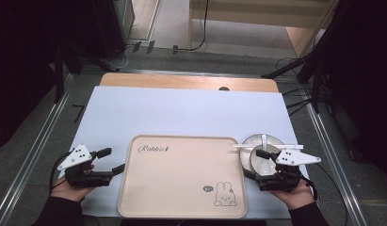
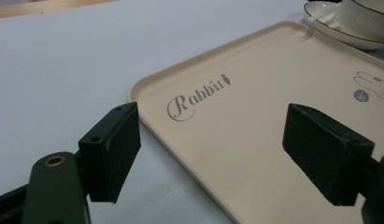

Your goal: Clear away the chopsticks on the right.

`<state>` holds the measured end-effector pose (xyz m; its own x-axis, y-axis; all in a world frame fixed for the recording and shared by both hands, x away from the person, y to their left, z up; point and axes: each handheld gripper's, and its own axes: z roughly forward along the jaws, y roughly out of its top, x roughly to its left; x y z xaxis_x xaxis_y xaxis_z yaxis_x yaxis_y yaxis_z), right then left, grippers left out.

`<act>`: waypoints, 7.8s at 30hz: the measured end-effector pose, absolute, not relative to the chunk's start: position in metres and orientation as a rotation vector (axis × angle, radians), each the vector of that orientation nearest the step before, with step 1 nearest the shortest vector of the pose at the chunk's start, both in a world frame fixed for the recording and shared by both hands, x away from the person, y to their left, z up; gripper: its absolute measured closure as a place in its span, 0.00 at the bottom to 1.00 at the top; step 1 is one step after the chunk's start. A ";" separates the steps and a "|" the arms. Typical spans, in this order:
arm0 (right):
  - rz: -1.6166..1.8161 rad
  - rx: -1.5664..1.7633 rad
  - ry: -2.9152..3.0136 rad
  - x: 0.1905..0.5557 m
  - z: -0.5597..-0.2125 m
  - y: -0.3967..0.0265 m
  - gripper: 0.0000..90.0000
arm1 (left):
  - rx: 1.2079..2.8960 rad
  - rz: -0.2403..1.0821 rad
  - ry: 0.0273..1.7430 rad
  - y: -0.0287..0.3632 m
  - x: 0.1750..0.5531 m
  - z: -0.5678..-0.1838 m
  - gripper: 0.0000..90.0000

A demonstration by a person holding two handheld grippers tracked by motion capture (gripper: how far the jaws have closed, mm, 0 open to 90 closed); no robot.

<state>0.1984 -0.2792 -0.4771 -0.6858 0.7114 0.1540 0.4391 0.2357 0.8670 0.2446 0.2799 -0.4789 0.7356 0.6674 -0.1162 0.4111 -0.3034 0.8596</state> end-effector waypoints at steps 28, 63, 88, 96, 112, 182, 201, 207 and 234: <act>1.431 1.097 2.196 0.197 -0.464 -0.293 0.21 | 1.940 0.324 0.844 0.281 0.245 -0.478 0.22; 1.151 1.549 2.076 0.263 -0.498 -0.401 1.00 | 1.945 0.330 0.837 0.280 0.245 -0.479 0.23; 1.080 1.602 2.163 0.277 -0.516 -0.409 1.00 | 1.953 0.329 0.837 0.280 0.245 -0.479 0.23; 1.076 1.594 2.231 0.262 -0.516 -0.411 1.00 | 1.950 0.330 0.837 0.280 0.245 -0.479 0.23; 1.086 1.550 2.302 0.235 -0.514 -0.410 0.93 | 1.949 0.328 0.833 0.278 0.246 -0.479 0.23; 1.133 1.586 2.180 0.220 -0.433 -0.287 0.95 | 1.946 0.329 0.840 0.280 0.247 -0.479 0.23; 1.032 1.663 2.252 0.180 -0.494 -0.213 0.94 | 1.941 0.325 0.827 0.277 0.249 -0.477 0.23; 0.996 1.683 2.290 0.185 -0.513 -0.199 0.94 | 1.944 0.327 0.823 0.276 0.250 -0.477 0.23; 1.281 1.453 2.296 0.196 -0.484 -0.217 0.41 | 1.944 0.324 0.819 0.277 0.249 -0.477 0.23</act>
